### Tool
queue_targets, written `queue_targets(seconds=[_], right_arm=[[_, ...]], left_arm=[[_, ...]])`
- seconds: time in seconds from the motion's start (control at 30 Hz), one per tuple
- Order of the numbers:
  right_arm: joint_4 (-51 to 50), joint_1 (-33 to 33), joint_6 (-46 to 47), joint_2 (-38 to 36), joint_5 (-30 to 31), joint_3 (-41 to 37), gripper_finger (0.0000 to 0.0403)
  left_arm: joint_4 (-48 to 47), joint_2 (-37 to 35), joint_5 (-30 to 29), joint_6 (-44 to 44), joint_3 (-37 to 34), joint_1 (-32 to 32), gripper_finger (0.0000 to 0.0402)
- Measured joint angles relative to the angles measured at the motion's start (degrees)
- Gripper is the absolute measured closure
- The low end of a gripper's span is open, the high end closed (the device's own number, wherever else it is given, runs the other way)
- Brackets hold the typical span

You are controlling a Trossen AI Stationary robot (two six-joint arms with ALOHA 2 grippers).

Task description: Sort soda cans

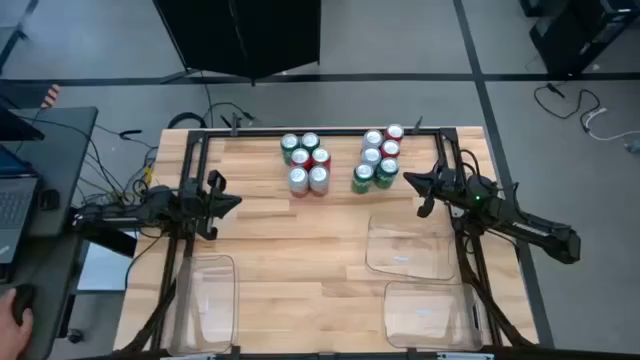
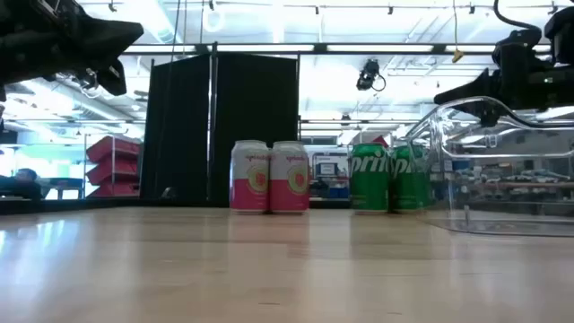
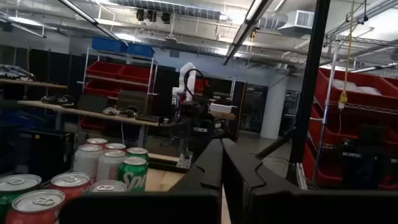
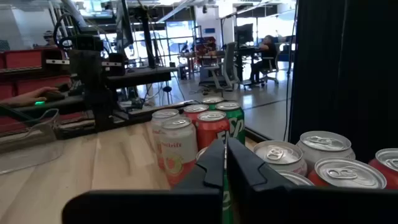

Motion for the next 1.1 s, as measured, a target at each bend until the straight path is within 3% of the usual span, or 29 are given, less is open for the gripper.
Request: queue_targets(seconds=[1.1], right_arm=[[0.0, 0.02, 0.0, 0.02, 0.0, 0.0, 0.0399]], left_arm=[[0.0, -0.01, 0.0, 0.01, 0.0, -0.01, 0.0396]])
